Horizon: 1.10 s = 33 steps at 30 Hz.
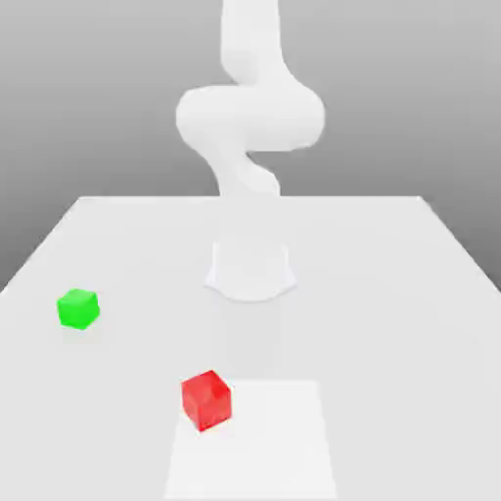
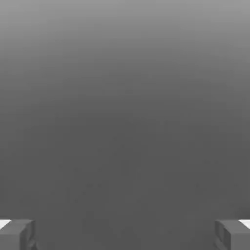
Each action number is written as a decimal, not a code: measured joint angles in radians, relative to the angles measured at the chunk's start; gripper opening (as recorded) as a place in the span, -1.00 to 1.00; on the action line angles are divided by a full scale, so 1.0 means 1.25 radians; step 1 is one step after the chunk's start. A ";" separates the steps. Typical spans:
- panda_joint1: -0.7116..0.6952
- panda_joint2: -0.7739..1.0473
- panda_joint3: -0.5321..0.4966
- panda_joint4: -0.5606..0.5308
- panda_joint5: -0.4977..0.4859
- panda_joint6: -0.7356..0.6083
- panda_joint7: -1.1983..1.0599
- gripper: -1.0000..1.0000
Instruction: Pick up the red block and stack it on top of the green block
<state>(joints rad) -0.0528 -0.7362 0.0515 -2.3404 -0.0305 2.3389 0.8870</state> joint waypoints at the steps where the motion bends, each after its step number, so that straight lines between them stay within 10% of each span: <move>1: -0.018 0.023 0.017 -0.014 -0.010 0.013 0.030 0.00; 19: -0.239 0.415 0.140 -0.244 -0.129 0.233 0.486 0.00; 33: -0.255 0.613 0.126 -0.361 0.012 0.395 0.592 0.00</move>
<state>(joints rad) -0.3712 0.0298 0.2085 -2.7918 -0.0153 2.8330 1.6272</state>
